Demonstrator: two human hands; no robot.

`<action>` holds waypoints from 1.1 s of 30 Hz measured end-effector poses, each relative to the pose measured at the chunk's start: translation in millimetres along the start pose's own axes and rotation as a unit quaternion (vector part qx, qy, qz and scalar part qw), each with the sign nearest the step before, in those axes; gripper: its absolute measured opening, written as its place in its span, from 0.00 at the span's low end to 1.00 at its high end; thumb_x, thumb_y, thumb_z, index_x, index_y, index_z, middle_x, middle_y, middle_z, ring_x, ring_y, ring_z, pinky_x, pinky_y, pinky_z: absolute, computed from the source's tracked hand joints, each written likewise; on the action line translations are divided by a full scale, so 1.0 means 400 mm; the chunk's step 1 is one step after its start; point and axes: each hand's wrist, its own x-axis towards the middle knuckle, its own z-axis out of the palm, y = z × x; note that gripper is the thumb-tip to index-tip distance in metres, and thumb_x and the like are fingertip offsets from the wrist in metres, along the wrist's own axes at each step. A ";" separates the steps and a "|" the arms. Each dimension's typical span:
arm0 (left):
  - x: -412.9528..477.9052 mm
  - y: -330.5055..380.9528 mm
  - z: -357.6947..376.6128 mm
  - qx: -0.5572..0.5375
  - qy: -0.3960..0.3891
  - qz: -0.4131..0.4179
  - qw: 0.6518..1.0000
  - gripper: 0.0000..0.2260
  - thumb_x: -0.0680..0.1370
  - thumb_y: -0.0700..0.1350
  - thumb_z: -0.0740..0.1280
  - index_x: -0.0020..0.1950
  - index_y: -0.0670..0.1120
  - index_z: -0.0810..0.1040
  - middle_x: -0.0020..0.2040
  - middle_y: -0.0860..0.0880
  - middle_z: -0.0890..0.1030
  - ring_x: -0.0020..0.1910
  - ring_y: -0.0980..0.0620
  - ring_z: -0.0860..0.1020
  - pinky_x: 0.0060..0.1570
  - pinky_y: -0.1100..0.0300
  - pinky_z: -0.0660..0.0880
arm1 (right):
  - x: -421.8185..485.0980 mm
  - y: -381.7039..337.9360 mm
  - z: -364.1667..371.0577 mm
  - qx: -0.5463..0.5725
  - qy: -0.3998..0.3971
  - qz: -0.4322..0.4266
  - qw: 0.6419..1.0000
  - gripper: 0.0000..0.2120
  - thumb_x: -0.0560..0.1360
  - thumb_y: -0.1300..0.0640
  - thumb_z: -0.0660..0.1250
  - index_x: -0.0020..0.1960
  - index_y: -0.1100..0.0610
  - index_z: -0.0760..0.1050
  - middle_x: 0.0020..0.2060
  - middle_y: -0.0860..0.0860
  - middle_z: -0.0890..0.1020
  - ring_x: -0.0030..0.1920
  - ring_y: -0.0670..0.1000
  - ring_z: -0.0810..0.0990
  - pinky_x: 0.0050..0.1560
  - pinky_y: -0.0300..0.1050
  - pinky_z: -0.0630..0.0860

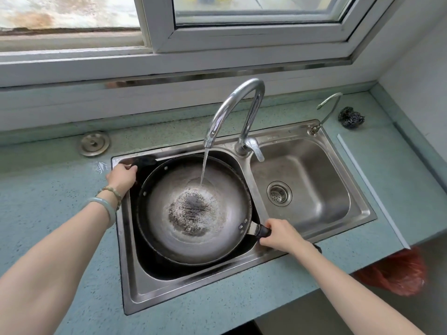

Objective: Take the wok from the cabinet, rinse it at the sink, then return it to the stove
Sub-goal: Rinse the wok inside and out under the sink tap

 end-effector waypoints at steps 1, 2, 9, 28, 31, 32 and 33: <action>-0.006 -0.004 -0.005 -0.013 -0.005 -0.001 1.000 0.16 0.79 0.49 0.61 0.56 0.37 0.79 0.53 0.35 0.81 0.60 0.36 0.74 0.64 0.52 0.67 | -0.002 0.000 -0.017 -0.009 -0.002 -0.002 1.000 0.13 0.62 0.47 0.68 0.40 0.55 0.75 0.38 0.52 0.80 0.44 0.56 0.79 0.38 0.45 0.73; -0.012 -0.008 -0.010 -0.025 -0.011 -0.002 1.000 0.15 0.79 0.48 0.61 0.52 0.37 0.80 0.51 0.35 0.82 0.58 0.36 0.76 0.63 0.51 0.69 | -0.004 -0.001 -0.037 -0.020 -0.006 -0.002 1.000 0.12 0.61 0.47 0.67 0.38 0.54 0.76 0.37 0.52 0.80 0.43 0.56 0.79 0.38 0.45 0.73; -0.055 -0.041 -0.063 -0.086 -0.018 -0.009 0.996 0.13 0.80 0.46 0.61 0.39 0.42 0.75 0.40 0.41 0.75 0.43 0.46 0.73 0.45 0.58 0.67 | -0.023 -0.044 -0.178 -0.114 0.013 -0.031 0.993 0.14 0.63 0.45 0.70 0.31 0.52 0.69 0.30 0.48 0.75 0.38 0.54 0.76 0.30 0.43 0.66; -0.119 -0.081 -0.142 -0.213 0.001 0.089 0.973 0.16 0.75 0.48 0.62 0.31 0.39 0.75 0.24 0.46 0.78 0.31 0.45 0.77 0.49 0.44 0.77 | -0.038 0.013 -0.076 -0.103 0.136 -0.072 0.983 0.19 0.71 0.40 0.67 0.52 0.53 0.74 0.50 0.51 0.83 0.55 0.55 0.80 0.44 0.46 0.71; -0.132 -0.051 -0.162 -0.195 0.025 0.119 0.973 0.17 0.73 0.53 0.64 0.40 0.38 0.78 0.32 0.42 0.80 0.36 0.45 0.78 0.51 0.45 0.77 | -0.031 0.031 -0.047 -0.043 0.093 -0.059 0.993 0.18 0.69 0.39 0.69 0.49 0.52 0.73 0.48 0.52 0.83 0.53 0.57 0.80 0.44 0.47 0.71; -0.126 -0.046 -0.167 -0.191 0.030 0.120 0.974 0.20 0.71 0.57 0.64 0.43 0.38 0.79 0.34 0.42 0.81 0.37 0.45 0.79 0.51 0.45 0.78 | -0.030 0.035 -0.042 -0.027 0.079 -0.057 0.995 0.18 0.68 0.38 0.69 0.46 0.51 0.72 0.46 0.52 0.82 0.52 0.57 0.80 0.44 0.48 0.72; -0.123 -0.039 -0.171 -0.184 0.030 0.121 0.975 0.24 0.69 0.59 0.64 0.43 0.38 0.79 0.35 0.42 0.81 0.38 0.45 0.79 0.51 0.46 0.78 | -0.028 0.038 -0.041 -0.016 0.066 -0.057 0.996 0.19 0.66 0.37 0.70 0.43 0.51 0.71 0.45 0.51 0.82 0.50 0.57 0.79 0.44 0.48 0.73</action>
